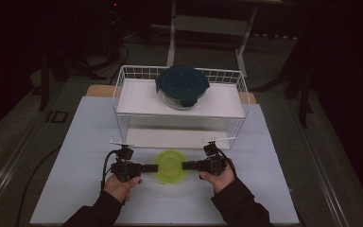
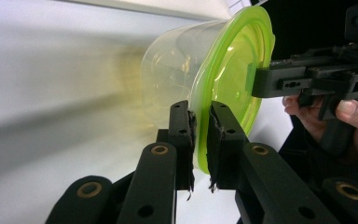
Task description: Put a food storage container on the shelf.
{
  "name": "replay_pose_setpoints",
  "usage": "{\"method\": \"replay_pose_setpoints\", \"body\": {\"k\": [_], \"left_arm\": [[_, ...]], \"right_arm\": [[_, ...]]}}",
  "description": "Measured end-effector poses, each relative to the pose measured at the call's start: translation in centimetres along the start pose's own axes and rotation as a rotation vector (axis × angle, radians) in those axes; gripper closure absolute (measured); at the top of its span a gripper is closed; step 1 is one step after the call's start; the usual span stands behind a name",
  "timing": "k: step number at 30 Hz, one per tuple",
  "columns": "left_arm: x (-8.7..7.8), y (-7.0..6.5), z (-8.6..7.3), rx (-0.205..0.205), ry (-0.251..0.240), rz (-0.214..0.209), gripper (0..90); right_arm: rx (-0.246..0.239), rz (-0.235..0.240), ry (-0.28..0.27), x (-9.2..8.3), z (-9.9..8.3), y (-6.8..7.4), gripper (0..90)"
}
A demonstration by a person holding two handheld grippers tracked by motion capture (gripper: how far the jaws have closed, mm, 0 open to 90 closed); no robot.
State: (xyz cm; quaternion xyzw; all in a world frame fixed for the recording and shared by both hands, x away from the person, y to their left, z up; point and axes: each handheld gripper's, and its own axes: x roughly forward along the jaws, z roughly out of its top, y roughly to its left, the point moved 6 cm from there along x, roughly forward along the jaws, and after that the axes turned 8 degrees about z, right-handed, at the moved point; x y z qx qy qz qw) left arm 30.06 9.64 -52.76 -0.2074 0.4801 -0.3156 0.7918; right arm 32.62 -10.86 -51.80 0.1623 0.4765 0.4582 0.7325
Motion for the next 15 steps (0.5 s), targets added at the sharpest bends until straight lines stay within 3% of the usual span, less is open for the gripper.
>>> {"method": "replay_pose_setpoints", "body": {"k": [7, 15], "left_arm": [[-1.4, -1.6, 0.5, 0.051, -0.053, 0.008, 80.4], [-3.3, -3.4, 1.2, 0.084, -0.091, -0.015, 80.4]], "right_arm": [[-0.053, -0.012, -0.040, -1.3, 0.5, 1.7, 80.8], [-0.094, -0.014, -0.075, -3.1, 1.2, 3.9, 80.8]]}}
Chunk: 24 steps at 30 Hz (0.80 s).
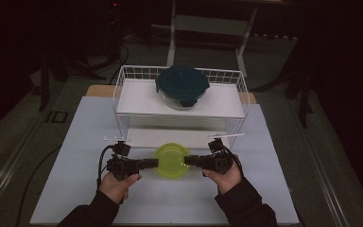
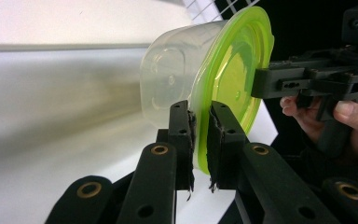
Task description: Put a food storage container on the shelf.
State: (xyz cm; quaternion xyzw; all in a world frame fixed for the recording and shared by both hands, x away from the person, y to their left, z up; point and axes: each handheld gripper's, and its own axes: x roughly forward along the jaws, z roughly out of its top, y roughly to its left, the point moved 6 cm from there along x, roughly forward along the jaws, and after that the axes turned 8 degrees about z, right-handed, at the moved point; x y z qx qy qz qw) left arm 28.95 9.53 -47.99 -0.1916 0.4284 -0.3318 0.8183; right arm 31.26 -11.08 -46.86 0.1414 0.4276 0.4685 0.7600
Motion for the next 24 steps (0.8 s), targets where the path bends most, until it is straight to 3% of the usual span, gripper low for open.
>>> {"method": "replay_pose_setpoints", "body": {"k": [9, 24], "left_arm": [[-2.3, -2.4, 1.7, 0.065, -0.050, -0.018, 80.3], [-5.5, -6.0, 6.0, 0.124, -0.118, -0.032, 80.4]], "right_arm": [[-0.037, 0.017, -0.051, -2.2, 1.3, 2.4, 80.8], [-0.125, 0.000, -0.136, -5.6, 5.4, 5.9, 80.9]]}}
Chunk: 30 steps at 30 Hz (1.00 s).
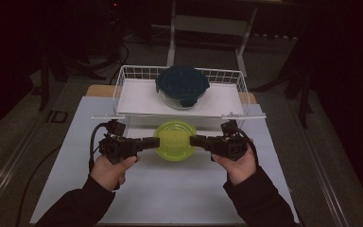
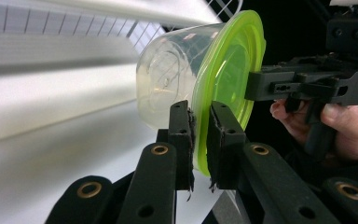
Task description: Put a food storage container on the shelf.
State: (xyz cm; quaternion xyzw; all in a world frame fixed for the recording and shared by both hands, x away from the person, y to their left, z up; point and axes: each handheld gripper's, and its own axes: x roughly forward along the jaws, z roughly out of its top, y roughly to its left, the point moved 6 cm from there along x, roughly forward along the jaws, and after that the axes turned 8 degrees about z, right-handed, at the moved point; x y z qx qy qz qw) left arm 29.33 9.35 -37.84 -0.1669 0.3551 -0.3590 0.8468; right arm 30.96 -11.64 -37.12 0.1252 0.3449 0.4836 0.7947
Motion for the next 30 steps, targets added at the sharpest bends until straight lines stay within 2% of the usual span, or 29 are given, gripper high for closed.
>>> {"method": "replay_pose_setpoints", "body": {"k": [8, 15, 20, 30], "left_arm": [[-1.3, -1.5, 3.7, 0.040, -0.033, 0.009, 80.5], [-1.5, -2.4, 7.5, 0.061, -0.055, 0.005, 80.5], [-1.4, -2.5, 10.0, 0.070, -0.064, 0.017, 80.5], [-0.4, -1.8, 13.4, 0.056, -0.067, 0.013, 80.6]], "right_arm": [[-0.031, -0.001, -0.046, -1.2, 3.5, 1.2, 80.8], [-0.049, -0.010, -0.093, -2.3, 7.0, 1.4, 80.8], [-0.048, -0.021, -0.111, -2.6, 9.2, 1.2, 80.8], [-0.030, -0.046, -0.132, -2.4, 12.8, -0.1, 80.8]]}}
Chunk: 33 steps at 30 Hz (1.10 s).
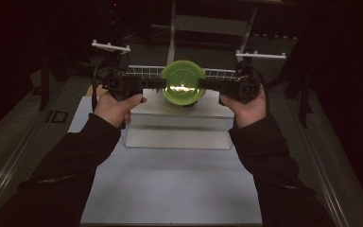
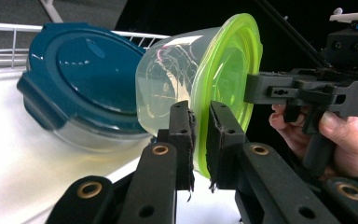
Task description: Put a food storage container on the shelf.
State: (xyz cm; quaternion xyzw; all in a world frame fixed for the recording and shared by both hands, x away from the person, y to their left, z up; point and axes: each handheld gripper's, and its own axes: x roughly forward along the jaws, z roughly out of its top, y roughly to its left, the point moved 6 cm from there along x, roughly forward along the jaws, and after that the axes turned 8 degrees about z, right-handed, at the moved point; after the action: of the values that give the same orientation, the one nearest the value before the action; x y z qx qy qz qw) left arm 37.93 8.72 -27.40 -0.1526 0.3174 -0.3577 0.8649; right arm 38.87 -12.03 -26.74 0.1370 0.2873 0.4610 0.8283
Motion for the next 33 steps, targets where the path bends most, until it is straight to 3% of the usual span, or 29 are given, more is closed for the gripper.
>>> {"method": "replay_pose_setpoints", "body": {"k": [8, 18, 28, 33], "left_arm": [[1.4, 0.9, 1.6, -0.019, 0.016, 0.025, 80.5], [2.9, 2.1, 2.4, -0.083, 0.030, 0.032, 79.8], [3.6, 2.9, 2.7, -0.116, 0.017, 0.037, 76.8], [4.3, 3.4, 3.1, -0.134, 0.013, 0.051, 74.6]], "right_arm": [[0.051, 0.001, 0.004, 0.9, 1.4, -1.8, 80.7], [0.102, -0.019, 0.022, 1.8, 2.2, -3.5, 80.5], [0.146, -0.024, 0.031, 2.4, 2.4, -4.4, 78.9], [0.162, -0.040, 0.030, 2.8, 2.8, -4.6, 72.8]]}}
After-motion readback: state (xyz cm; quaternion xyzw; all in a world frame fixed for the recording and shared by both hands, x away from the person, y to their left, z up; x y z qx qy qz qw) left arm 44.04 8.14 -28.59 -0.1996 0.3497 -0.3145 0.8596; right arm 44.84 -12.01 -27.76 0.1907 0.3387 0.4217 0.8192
